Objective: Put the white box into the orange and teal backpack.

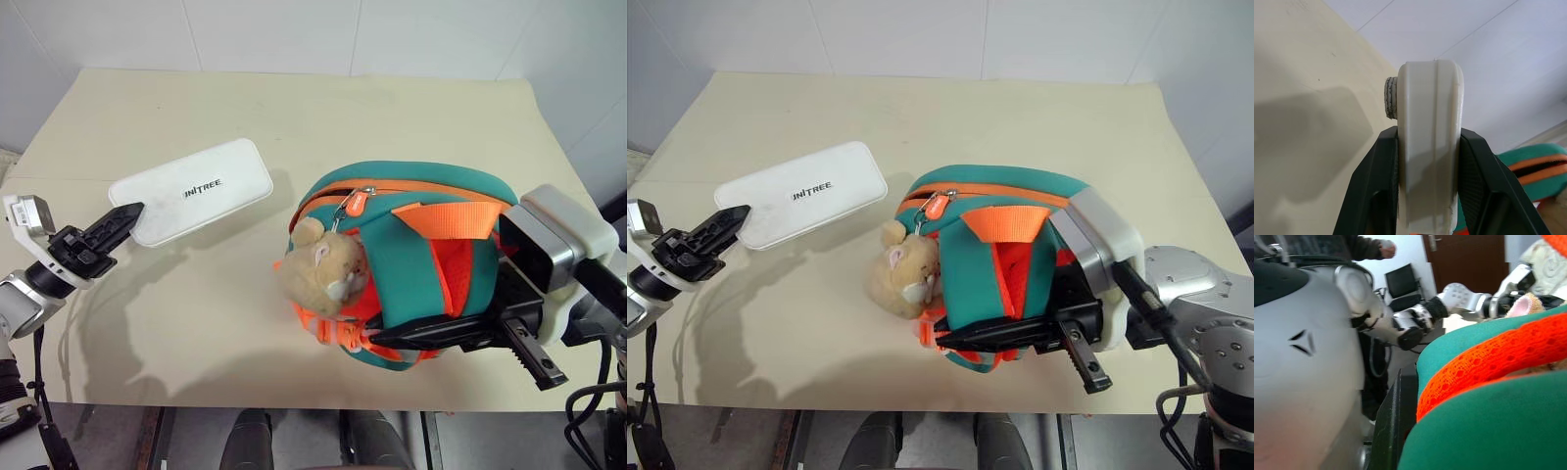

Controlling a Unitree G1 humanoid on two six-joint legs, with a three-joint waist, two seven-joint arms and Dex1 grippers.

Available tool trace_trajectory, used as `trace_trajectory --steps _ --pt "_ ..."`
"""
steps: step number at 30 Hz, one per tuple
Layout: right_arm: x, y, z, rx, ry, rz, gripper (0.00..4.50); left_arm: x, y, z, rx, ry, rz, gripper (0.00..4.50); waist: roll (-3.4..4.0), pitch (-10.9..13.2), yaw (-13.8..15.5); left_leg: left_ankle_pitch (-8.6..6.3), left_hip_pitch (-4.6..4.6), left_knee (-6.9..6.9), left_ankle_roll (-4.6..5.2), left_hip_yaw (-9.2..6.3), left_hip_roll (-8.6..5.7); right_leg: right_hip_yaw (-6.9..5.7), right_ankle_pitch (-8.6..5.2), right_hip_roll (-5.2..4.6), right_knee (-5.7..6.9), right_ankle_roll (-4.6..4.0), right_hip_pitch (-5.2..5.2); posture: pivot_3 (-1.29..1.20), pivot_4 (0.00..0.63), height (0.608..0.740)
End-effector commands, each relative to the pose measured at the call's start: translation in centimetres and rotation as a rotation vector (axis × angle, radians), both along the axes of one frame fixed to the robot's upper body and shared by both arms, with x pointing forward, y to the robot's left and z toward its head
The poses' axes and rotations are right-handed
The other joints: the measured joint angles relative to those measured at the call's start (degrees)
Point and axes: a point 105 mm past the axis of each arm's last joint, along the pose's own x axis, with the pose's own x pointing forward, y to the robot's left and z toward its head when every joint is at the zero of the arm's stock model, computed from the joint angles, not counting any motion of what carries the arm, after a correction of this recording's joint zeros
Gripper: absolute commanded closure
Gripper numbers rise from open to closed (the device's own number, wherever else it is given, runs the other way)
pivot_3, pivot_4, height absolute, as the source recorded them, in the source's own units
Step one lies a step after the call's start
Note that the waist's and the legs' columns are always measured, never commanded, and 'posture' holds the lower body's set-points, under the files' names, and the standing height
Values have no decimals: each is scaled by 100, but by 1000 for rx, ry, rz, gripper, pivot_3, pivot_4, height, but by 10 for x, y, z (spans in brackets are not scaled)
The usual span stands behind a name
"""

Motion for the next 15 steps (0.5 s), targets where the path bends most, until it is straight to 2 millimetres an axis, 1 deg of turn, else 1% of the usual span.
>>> trace_trajectory --steps 1,5,9,13,15 --pt "-4 -3 -2 -3 -54 40 4500 -9 5 20 27 -77 -5 3253 0 0 3 0 0 0 0 0 0 0 0 0 0 0 0 0 150 740" --pt "10 -7 -18 -45 -113 25 4500 -17 7 22 55 -86 -17 3253 -1 0 -16 0 1 4 0 0 0 -1 0 0 1 0 0 0 150 740" --pt "22 -9 -30 -77 -141 25 4500 -30 0 28 105 -128 -70 3253 -1 0 -8 0 2 8 0 1 0 -1 0 0 4 0 2 0 150 740" --pt "29 -12 -39 -100 -138 15 4500 -41 -4 35 154 -223 -83 3253 -1 -1 4 0 2 8 -1 1 0 -2 0 0 5 0 3 0 150 740" --pt "37 -15 -43 -94 -118 -14 4500 -48 -5 41 182 -296 -84 3253 -1 -1 5 0 3 9 -1 1 0 -2 0 0 6 0 4 0 150 740"
